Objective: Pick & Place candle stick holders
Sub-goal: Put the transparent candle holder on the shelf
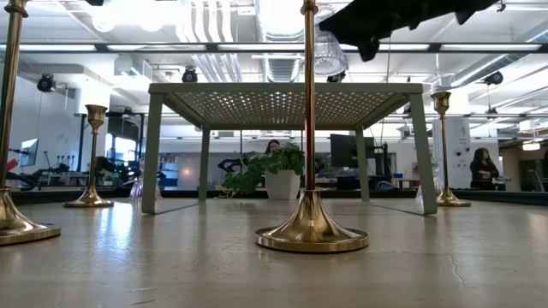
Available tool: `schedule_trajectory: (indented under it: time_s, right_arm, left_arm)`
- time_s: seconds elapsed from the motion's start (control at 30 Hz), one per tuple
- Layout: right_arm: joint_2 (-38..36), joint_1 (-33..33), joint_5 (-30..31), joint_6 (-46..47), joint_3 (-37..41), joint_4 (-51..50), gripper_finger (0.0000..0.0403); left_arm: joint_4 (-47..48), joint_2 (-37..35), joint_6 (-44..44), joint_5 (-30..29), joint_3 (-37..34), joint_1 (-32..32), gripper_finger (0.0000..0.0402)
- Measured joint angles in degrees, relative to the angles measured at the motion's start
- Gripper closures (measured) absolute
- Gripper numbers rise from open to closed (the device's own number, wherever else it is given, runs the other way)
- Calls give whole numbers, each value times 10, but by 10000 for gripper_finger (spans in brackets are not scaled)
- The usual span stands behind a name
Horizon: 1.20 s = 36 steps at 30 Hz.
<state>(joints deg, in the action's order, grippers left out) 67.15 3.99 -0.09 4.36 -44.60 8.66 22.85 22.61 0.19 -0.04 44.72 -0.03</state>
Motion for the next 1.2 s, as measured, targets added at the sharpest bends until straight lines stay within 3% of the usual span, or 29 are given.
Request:
schedule_trajectory:
  time_s: [0.27, 0.53, 0.8, 1.2]
  right_arm:
    - [47, 0, -18, -18, -37, 6, 315]
    - [-17, 0, 41, -28, -32, -83, 315]
    - [-102, 0, 81, -15, 32, -85, 315]
    - [-145, 0, 88, 0, 141, 14, 315]
  left_arm:
    - [0, 0, 0, 0, 0, 0, 356]
    - [0, 0, 0, 0, 0, 0, 356]
    - [0, 0, 0, 0, 0, 0, 356]
    - [0, 0, 0, 0, 0, 0, 356]
